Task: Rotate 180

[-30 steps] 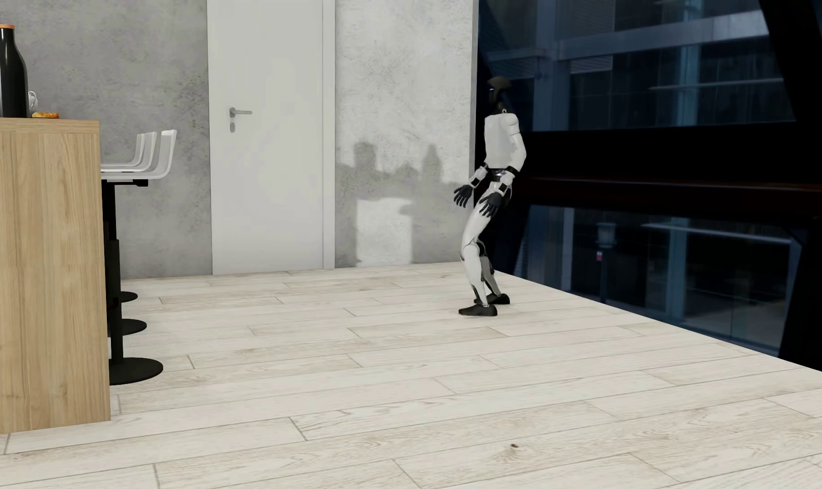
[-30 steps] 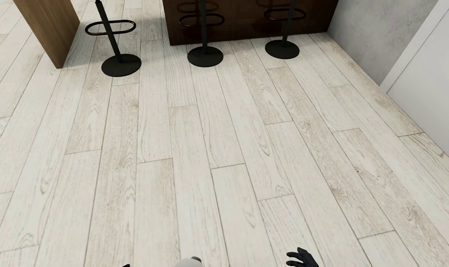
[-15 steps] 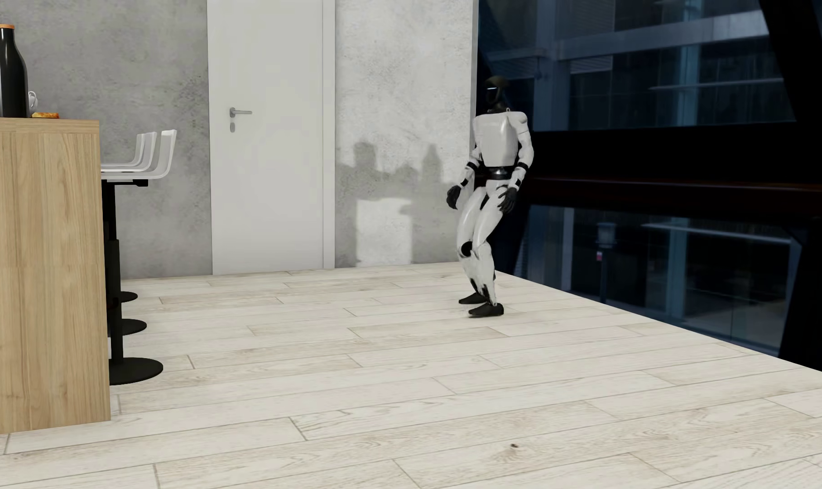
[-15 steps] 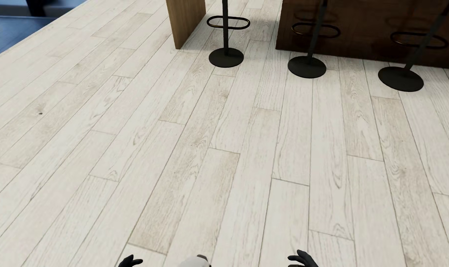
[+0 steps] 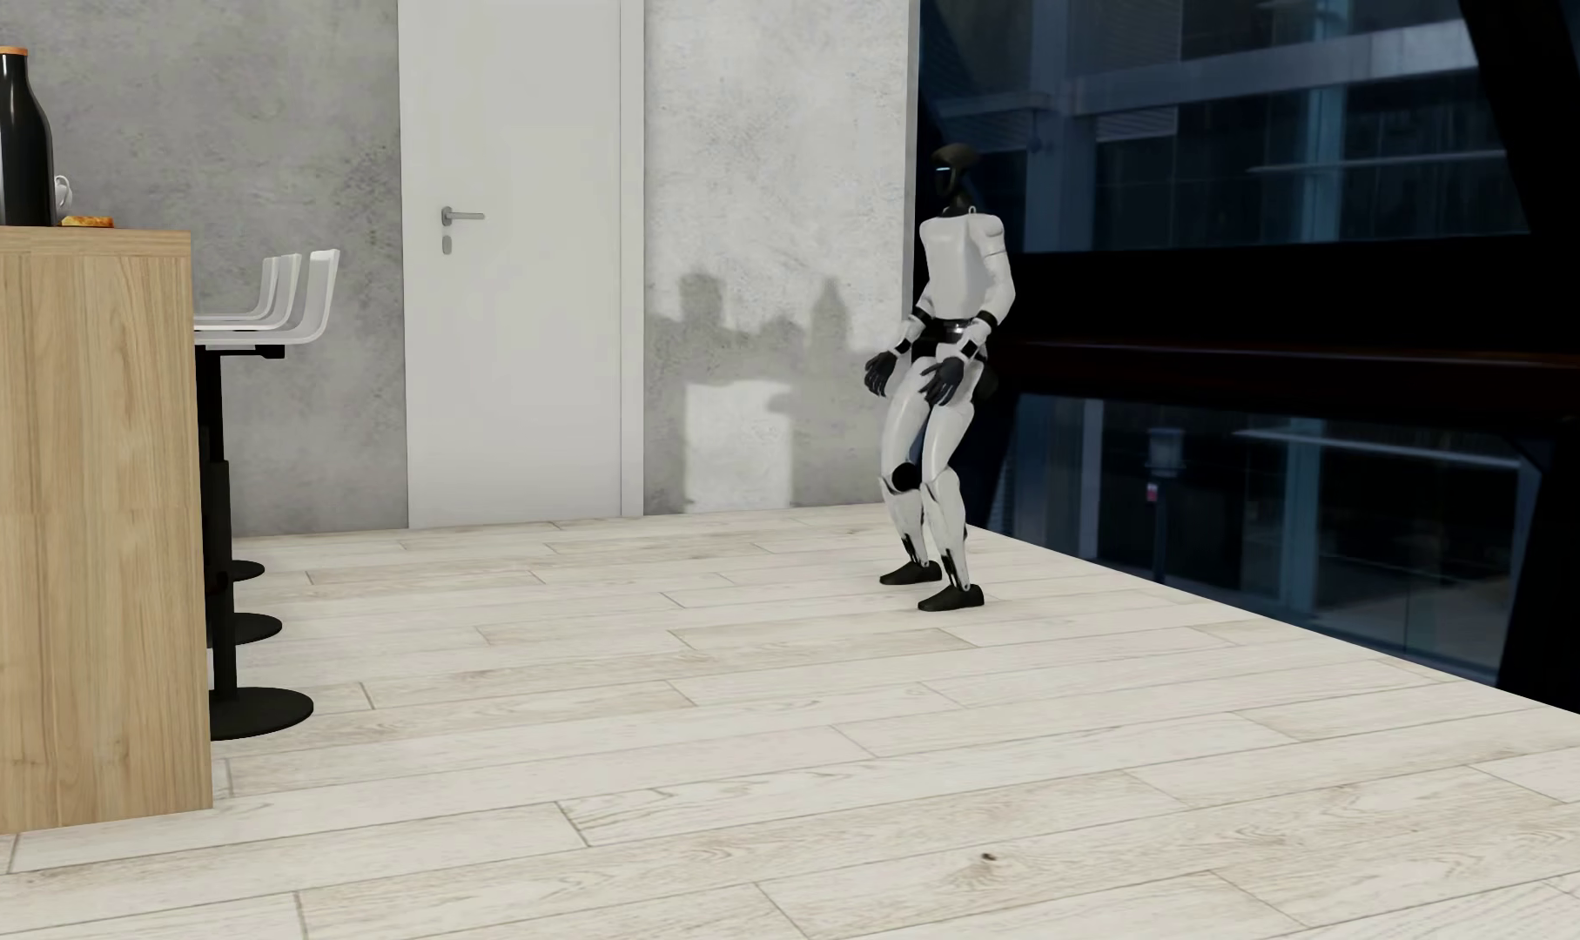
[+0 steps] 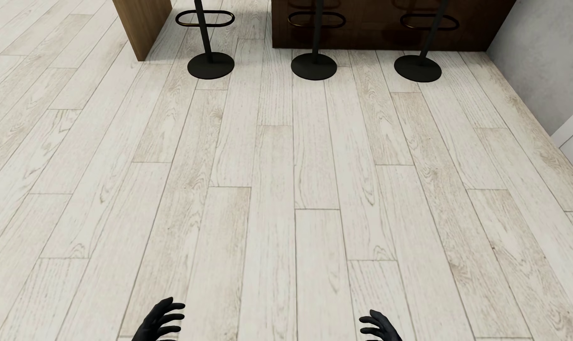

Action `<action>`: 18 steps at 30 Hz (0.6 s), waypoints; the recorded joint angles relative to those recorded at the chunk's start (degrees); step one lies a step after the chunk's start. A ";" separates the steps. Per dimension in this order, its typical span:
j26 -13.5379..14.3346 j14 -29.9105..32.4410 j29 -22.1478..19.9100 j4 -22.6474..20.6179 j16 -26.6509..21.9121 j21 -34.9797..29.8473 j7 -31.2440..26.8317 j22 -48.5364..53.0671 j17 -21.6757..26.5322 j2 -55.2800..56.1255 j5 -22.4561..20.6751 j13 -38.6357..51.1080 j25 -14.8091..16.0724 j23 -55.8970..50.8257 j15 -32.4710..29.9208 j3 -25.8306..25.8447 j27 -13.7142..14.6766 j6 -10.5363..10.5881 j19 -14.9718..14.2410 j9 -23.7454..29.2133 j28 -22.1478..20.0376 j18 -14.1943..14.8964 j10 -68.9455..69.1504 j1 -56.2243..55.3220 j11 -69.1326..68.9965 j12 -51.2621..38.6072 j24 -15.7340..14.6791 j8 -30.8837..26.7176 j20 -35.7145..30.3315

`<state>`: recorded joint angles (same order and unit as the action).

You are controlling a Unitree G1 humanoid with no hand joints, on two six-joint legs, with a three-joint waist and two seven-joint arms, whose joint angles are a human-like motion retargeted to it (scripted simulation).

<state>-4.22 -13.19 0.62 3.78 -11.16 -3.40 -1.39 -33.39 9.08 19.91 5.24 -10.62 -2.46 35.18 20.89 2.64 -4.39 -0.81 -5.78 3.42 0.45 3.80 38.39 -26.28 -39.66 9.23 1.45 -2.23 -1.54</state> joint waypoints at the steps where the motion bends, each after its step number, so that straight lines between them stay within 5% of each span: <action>1: 1.15 0.39 0.31 -0.03 -0.07 0.02 -0.10 -0.58 -0.15 -0.17 0.01 -0.17 0.79 1.06 -0.18 -0.29 0.77 0.13 0.12 -0.27 -0.05 0.10 -0.58 0.28 0.25 -0.38 -0.03 0.11 -0.57; 7: 4.80 -0.50 -0.36 0.12 0.88 1.08 -0.62 -0.68 0.11 0.03 -0.31 -1.29 0.91 1.49 0.57 -0.58 -1.21 2.19 0.28 -2.72 0.16 0.31 1.02 -0.14 -1.03 0.28 -2.62 0.28 -0.67; 14: 1.68 0.37 -1.06 0.06 0.87 0.30 -0.89 -1.18 -0.26 -0.41 -0.29 -0.16 3.45 1.52 0.25 -0.37 0.60 0.38 0.72 -2.40 0.68 0.73 -1.18 0.66 0.21 0.56 -1.87 0.66 -0.33; 18: 4.92 -0.27 -2.46 0.62 0.79 -0.09 -0.94 -0.52 -0.63 0.43 -0.87 -1.27 1.64 1.70 0.50 0.15 -0.38 0.15 0.91 -0.53 0.35 0.91 -0.09 -0.33 -0.33 -2.52 -1.80 0.58 -0.77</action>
<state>0.70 -13.45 -1.84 4.41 -10.37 -3.49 -2.33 -33.92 8.45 20.34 4.37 -11.89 -0.82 36.88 21.39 2.78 -4.78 -0.67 -4.86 2.89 0.80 4.72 38.30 -26.61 -39.99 6.71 -0.34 -1.65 -2.31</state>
